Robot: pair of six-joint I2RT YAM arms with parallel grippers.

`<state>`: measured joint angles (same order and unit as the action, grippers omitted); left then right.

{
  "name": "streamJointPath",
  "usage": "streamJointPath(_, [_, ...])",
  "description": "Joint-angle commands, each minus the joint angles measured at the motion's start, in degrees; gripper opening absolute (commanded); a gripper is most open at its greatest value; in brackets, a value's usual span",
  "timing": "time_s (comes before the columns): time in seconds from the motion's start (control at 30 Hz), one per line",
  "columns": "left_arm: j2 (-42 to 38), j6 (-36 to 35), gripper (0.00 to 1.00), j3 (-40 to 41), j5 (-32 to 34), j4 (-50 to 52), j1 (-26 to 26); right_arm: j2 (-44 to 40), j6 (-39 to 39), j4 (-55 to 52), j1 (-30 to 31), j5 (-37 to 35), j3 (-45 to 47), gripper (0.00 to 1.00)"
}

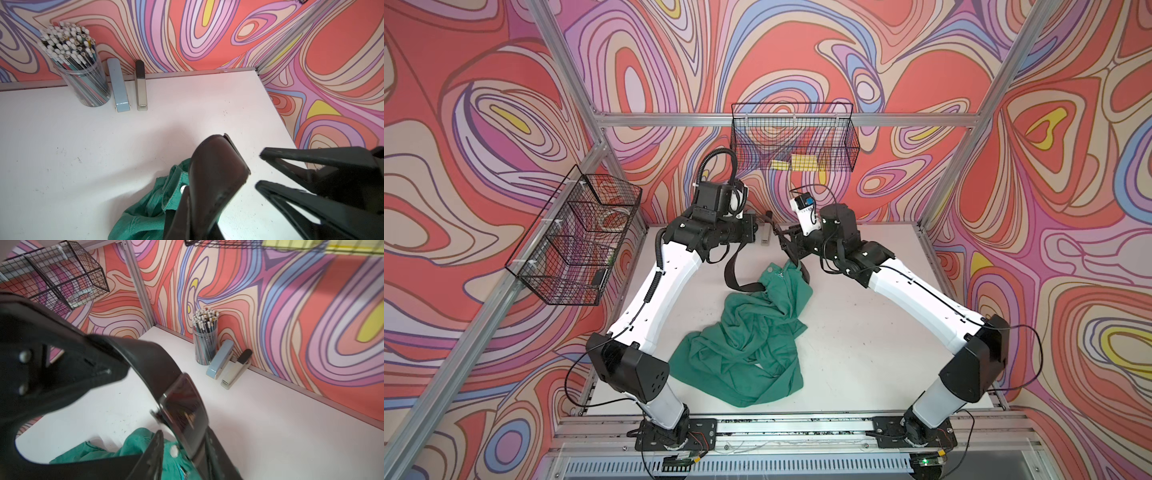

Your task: Remove the belt from the trousers

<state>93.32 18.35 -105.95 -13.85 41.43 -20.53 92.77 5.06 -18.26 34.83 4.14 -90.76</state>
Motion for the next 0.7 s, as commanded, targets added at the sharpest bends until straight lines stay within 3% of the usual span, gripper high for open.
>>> streamJointPath(0.0, [-2.5, 4.3, 0.0, -0.4, 1.1, -4.5, 0.5, -3.1, 0.4, 1.9, -0.3, -2.4, 1.4, 0.39])
streamJointPath(0.33, [-1.8, 5.4, 0.0, -0.4, 0.6, -4.3, 0.4, 4.8, -6.3, -5.0, 3.3, -3.2, -9.8, 0.51])
streamJointPath(0.67, [-1.7, 5.3, 0.0, -0.3, 0.2, -4.3, 0.5, 10.2, -7.3, -7.7, 3.8, -4.1, -15.6, 0.51])
